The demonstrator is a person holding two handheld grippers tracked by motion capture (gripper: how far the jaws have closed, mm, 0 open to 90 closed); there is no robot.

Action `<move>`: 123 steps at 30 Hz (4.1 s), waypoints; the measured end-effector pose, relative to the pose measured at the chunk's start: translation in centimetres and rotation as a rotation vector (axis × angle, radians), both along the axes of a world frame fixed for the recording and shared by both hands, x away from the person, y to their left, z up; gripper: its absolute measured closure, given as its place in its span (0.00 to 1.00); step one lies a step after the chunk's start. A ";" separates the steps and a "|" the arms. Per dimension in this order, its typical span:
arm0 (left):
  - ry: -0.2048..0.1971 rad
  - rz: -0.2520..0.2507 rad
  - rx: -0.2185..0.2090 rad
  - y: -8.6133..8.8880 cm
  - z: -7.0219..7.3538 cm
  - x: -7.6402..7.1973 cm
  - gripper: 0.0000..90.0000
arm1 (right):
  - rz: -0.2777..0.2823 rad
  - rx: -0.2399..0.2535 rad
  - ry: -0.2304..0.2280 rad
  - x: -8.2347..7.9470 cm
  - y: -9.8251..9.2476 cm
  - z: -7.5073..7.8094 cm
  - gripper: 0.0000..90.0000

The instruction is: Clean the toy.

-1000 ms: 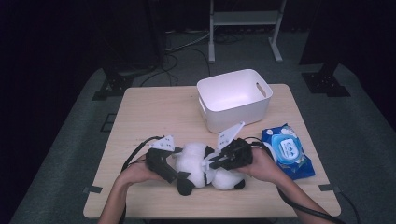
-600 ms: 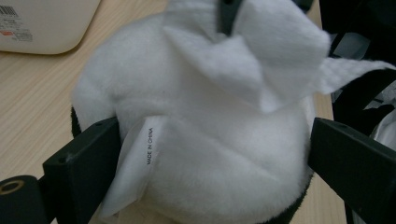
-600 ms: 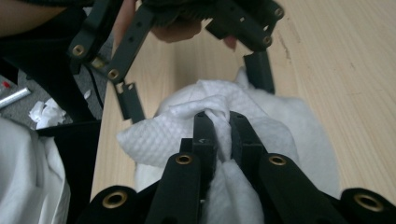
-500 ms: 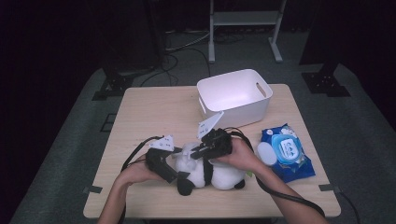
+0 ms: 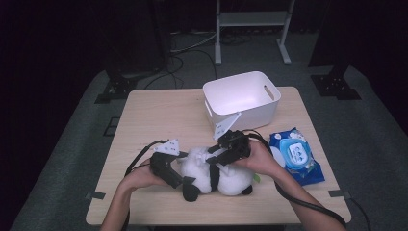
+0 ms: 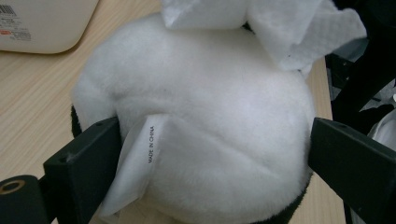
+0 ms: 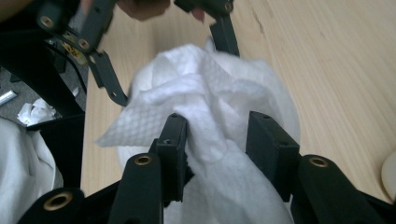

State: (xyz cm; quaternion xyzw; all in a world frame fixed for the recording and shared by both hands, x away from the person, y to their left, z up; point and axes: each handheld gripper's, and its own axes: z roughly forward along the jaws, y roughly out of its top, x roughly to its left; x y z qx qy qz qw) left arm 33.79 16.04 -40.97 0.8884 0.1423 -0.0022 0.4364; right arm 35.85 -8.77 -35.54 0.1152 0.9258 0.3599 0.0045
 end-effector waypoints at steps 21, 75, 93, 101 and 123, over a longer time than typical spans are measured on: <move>0.006 -0.003 -0.002 0.1 0.0 0.1 0.05 | -0.113 -0.045 -0.001 -0.4 -8.0 -0.2 0.91; 0.037 -0.007 0.012 0.2 0.6 0.3 0.06 | -0.048 -0.020 0.083 3.4 -0.7 -0.9 0.91; 0.045 -0.010 0.018 -1.3 3.3 1.4 0.06 | -0.009 0.027 0.048 -0.2 -2.9 -1.4 0.91; 0.125 -0.033 0.033 -2.0 2.4 2.0 0.03 | 0.011 0.038 0.031 -1.1 -3.2 -1.3 0.91; 0.092 -0.032 -0.011 -1.7 1.6 1.0 0.04 | 0.033 0.037 0.009 -0.1 -0.2 0.7 0.91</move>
